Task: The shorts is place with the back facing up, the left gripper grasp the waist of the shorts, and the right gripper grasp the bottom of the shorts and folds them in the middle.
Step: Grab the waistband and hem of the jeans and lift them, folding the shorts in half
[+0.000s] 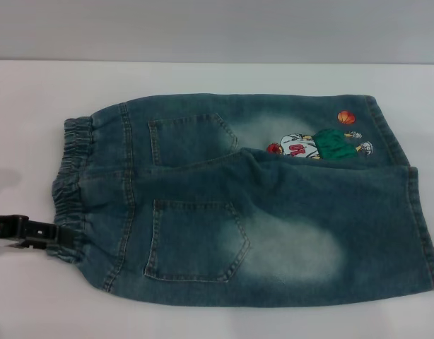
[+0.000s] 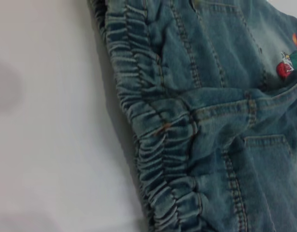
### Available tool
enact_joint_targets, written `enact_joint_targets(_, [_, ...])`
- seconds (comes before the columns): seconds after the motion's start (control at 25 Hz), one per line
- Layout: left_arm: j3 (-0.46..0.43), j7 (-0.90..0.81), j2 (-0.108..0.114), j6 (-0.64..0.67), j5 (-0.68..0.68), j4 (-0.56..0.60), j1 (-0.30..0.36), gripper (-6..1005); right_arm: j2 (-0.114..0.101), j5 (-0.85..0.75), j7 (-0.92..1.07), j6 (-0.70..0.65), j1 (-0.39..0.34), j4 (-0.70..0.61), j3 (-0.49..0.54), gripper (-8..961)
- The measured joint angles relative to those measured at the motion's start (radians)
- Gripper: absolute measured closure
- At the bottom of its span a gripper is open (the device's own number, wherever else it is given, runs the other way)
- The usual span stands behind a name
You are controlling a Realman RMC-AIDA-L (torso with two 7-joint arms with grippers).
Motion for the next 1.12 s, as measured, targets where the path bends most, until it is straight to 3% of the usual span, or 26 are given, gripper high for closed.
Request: enact_joint_targets(1.12, [0.005, -0.006, 0.005, 0.009, 0.014, -0.006, -0.001, 288, -0.006, 0.003, -0.001, 0.026, 0.017, 0.004, 0.007, 484])
